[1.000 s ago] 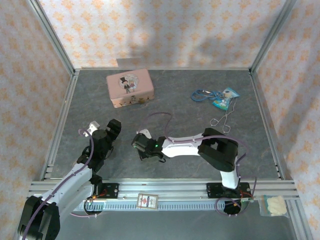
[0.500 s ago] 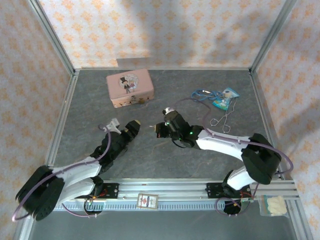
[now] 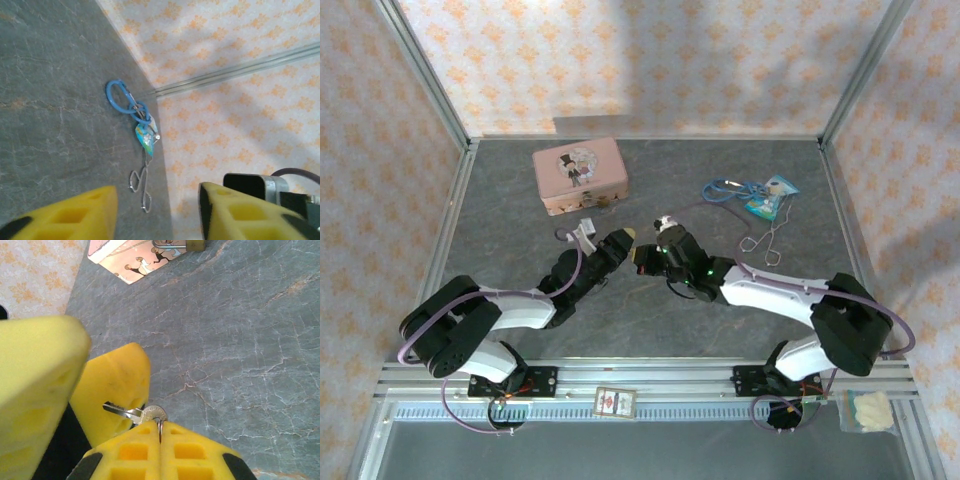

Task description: Unlock a padlock with a key

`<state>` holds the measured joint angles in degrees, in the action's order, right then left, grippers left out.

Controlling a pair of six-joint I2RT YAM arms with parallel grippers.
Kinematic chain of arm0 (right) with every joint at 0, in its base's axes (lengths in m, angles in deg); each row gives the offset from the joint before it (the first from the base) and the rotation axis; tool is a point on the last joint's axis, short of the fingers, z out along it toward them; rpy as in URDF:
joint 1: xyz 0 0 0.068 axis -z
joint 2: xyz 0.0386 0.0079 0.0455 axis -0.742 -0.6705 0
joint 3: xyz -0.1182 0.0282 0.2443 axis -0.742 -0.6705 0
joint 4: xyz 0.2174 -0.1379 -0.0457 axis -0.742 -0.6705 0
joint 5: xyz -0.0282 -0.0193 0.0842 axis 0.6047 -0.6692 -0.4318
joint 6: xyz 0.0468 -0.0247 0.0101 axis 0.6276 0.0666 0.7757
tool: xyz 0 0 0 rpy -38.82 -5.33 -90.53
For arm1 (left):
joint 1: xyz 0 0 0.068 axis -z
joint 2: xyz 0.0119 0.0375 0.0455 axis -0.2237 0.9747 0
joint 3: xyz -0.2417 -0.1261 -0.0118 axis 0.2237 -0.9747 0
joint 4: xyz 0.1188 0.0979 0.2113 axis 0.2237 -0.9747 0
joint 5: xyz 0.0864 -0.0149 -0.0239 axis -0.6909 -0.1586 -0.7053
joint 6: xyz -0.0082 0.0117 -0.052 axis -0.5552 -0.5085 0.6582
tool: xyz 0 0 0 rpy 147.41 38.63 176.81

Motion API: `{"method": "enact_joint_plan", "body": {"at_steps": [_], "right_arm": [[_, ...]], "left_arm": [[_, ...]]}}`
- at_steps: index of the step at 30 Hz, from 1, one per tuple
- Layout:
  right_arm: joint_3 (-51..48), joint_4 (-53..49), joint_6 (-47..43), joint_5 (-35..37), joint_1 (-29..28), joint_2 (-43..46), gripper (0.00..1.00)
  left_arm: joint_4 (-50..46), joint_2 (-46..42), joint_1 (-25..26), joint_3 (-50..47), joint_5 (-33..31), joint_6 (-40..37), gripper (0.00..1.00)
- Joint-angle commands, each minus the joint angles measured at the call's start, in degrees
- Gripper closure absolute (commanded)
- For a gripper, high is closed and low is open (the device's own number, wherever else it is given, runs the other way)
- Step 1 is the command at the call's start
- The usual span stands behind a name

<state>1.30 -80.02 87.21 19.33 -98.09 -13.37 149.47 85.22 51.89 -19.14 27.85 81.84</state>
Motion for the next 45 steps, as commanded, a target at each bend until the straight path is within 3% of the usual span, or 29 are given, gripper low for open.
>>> {"method": "enact_joint_plan", "body": {"at_steps": [1,3,8,12,15,19,22,25,30,34,37,45], "right_arm": [[-0.59,1.76,1.28,1.46,0.32,1.8,1.0],[-0.69,2.27,1.57,1.2,0.27,1.8,1.0],[-0.91,3.94,2.56,0.53,0.44,2.41,1.0],[-0.87,4.41,3.32,-0.08,0.37,2.85,1.0],[-0.8,4.28,2.68,-0.32,0.45,3.97,0.99],[0.28,0.35,-3.66,0.04,1.97,7.37,0.54],[-1.51,1.72,-9.05,-6.12,6.53,11.46,0.4],[-2.43,3.77,-13.7,-14.29,11.12,13.11,0.35],[-3.79,10.86,-14.72,-35.08,18.27,14.24,0.39],[-4.08,18.51,-10.97,-47.57,20.91,11.1,0.46],[-3.86,22.94,-8.51,-51.16,20.86,9.61,0.49],[-4.77,25.31,-7.67,-51.83,20.28,7.01,0.55]], "left_arm": [[1.83,-1.22,0.59,0.61,-0.77,-0.37,0.68],[0.12,-2.07,0.67,0.93,-1.18,-1.13,0.75],[-2.49,-2.78,1.2,1.48,-1.89,-2.06,0.76],[-2.8,-2.29,1.38,1.65,-1.86,-1.99,1.0],[-3.74,-2.53,1.34,1.83,-2.28,-2.35,1.0],[-9.99,-5.85,0.99,2.63,-4.67,-7.33,1.0],[-16.01,-9.43,-0.03,4.34,-4.34,-14.75,1.0],[-20.82,-11.98,-2.0,6.38,-0.21,-22.01,1.0],[-23.71,-13.32,-4.81,9.81,13.08,-31.04,1.0],[-24.12,-14.07,-4.95,11.36,19.17,-35.17,1.0],[-23.15,-14.83,-4.94,11.85,21.79,-37.38,1.0],[-16.51,-15.03,-4.95,10.73,23.4,-35.1,1.0]]}}
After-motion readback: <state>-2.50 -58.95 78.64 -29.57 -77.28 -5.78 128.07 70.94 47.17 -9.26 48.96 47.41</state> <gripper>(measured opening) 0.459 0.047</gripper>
